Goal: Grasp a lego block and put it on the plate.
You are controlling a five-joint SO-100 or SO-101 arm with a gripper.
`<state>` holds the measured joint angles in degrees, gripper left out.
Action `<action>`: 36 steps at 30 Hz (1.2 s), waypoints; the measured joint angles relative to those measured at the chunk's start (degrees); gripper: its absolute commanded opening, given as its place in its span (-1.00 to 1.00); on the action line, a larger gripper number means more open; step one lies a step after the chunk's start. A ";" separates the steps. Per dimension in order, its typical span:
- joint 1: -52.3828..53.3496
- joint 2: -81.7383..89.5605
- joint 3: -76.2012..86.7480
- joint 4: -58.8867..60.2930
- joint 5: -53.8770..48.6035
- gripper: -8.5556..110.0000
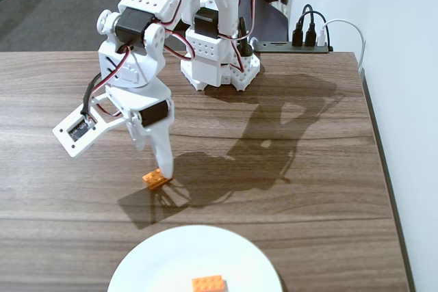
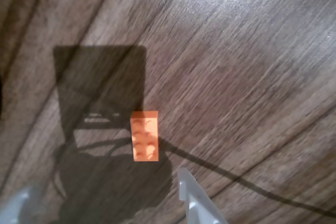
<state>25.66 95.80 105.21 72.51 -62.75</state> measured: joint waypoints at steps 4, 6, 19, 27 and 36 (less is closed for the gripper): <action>0.00 -0.26 -0.09 1.14 -3.60 -0.18; 0.00 -0.53 -0.09 1.41 -4.92 -0.18; 1.41 -5.98 -0.26 -1.14 -10.99 -0.19; 1.49 -9.76 -0.18 -4.75 -11.34 -0.19; 1.14 -10.99 0.62 -7.21 -11.34 -0.26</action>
<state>26.81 84.81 105.82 65.30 -74.09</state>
